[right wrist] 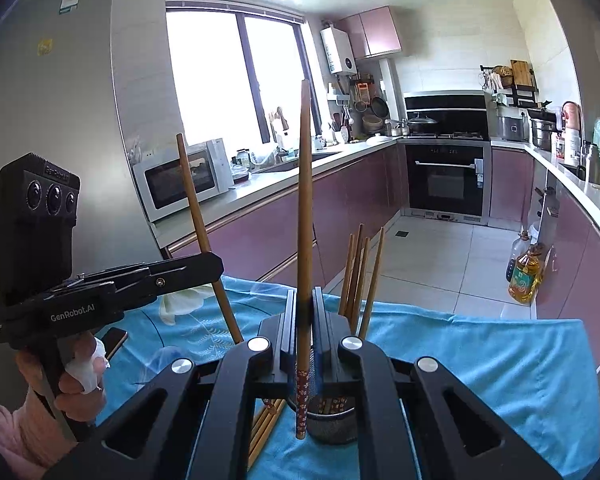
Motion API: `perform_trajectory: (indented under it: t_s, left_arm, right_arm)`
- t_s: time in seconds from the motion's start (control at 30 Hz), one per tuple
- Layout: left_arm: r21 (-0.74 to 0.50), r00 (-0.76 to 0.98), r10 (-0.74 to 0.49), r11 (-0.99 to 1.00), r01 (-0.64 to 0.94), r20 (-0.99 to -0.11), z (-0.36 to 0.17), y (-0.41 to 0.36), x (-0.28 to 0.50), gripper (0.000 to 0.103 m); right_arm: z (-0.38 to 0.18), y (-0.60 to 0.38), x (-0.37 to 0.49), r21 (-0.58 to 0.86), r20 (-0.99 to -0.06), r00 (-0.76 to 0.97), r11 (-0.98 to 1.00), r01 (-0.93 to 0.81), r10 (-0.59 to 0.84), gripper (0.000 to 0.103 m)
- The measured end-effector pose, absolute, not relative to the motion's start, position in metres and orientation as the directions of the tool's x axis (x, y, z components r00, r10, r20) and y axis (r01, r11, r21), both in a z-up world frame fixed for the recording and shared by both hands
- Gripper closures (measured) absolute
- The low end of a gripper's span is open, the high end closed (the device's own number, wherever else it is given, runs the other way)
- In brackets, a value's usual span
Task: Organize utensils
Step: 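Lift both held chopsticks upright and carry them above the mesh cup, then lower both chopsticks into the mesh cup and open both tools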
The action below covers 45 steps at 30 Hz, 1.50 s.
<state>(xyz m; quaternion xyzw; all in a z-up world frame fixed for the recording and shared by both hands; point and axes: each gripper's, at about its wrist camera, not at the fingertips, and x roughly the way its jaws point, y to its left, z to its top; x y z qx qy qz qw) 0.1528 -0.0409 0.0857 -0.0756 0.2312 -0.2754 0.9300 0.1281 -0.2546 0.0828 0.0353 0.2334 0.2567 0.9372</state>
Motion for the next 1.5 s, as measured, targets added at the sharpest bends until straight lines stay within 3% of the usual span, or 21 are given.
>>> perform_trajectory:
  t_s: [0.5,1.17,1.4,1.5]
  left_arm:
    - [-0.208,0.756,-0.494,0.869,0.450,-0.428,0.077,-0.063,0.184,0.096]
    - [-0.177,0.640,-0.474,0.864,0.472,-0.604,0.017,-0.078,0.221,0.095]
    - [-0.187,0.623,-0.466,0.868,0.461,-0.628,0.006,-0.082,0.233,0.095]
    - [-0.195,0.620,-0.470,0.867,0.459,-0.628,0.002,-0.081,0.234,0.095]
  right_arm:
    - [0.075,-0.253,0.160,0.164,-0.441,0.779,0.893,-0.418,0.446,0.097]
    - [0.008,-0.251,0.189,0.202,-0.651,0.637,0.903,-0.379,0.413,0.096]
    - [0.007,-0.256,0.193,0.232,-0.647,0.640,0.906,-0.353,0.415,0.094]
    - [0.007,-0.258,0.191,0.239,-0.639,0.646,0.906,-0.350,0.418,0.087]
